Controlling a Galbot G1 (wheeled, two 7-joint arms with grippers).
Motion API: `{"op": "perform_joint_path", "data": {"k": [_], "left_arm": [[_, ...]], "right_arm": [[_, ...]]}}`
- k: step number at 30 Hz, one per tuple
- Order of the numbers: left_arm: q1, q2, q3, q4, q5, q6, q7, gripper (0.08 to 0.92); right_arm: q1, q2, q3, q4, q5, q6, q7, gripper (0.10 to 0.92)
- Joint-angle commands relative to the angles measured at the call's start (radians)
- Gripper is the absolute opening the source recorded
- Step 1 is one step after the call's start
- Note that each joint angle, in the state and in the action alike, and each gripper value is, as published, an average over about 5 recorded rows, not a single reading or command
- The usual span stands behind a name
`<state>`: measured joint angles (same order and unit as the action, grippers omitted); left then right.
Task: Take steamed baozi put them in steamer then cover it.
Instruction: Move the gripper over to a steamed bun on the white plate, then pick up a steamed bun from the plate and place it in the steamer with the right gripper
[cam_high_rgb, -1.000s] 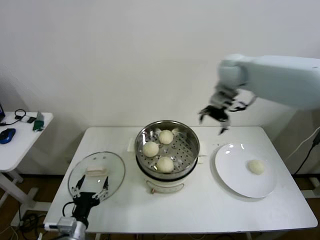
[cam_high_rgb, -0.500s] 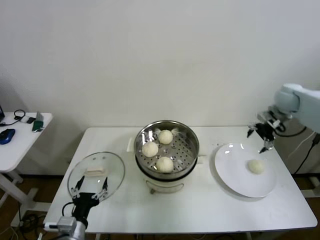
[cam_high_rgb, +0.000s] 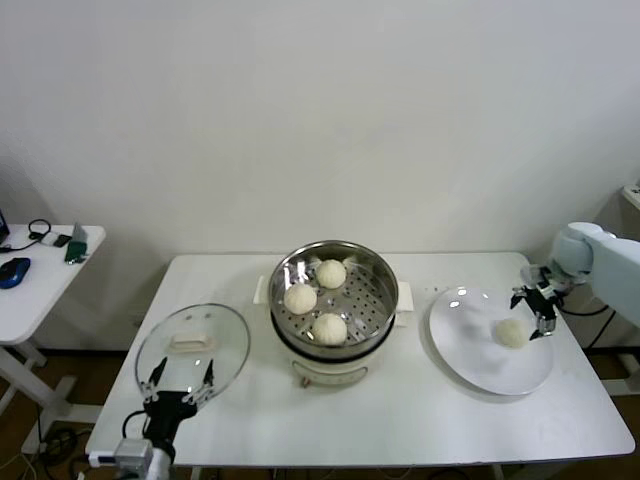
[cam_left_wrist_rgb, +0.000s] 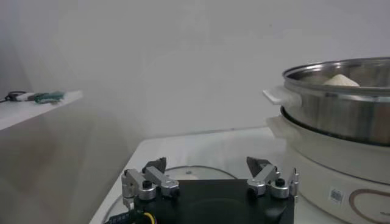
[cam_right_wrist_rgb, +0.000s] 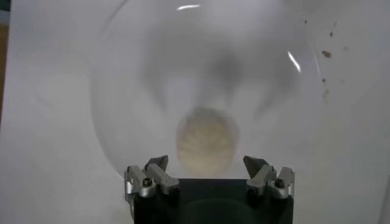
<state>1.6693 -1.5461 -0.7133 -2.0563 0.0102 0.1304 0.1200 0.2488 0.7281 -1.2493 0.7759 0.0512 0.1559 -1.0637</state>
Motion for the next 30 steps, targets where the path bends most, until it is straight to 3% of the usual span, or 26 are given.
{"op": "perform_joint_path", "data": {"k": [1, 9, 16, 21, 30], "left_arm": [[0.004, -0.003, -0.003, -0.001, 0.002, -0.002, -0.001, 0.823], [0.009, -0.002, -0.006, -0.004, -0.001, -0.004, -0.002, 0.823], [0.010, 0.000, -0.002, -0.011, -0.001, -0.003, -0.002, 0.823], [0.009, 0.004, 0.002, -0.016, -0.001, -0.002, -0.002, 0.823], [0.005, 0.012, 0.019, -0.026, -0.002, -0.003, -0.002, 0.823]], "right_arm": [[-0.136, 0.077, 0.139, -0.145, -0.061, -0.001, 0.020, 0.823], [-0.138, 0.092, 0.146, -0.157, -0.068, -0.003, 0.029, 0.813], [-0.060, 0.058, 0.089, -0.088, -0.030, -0.011, 0.017, 0.666], [0.142, -0.002, -0.092, 0.064, 0.105, -0.038, 0.001, 0.602], [0.814, 0.056, -0.556, 0.430, 0.532, -0.169, -0.011, 0.613]]}}
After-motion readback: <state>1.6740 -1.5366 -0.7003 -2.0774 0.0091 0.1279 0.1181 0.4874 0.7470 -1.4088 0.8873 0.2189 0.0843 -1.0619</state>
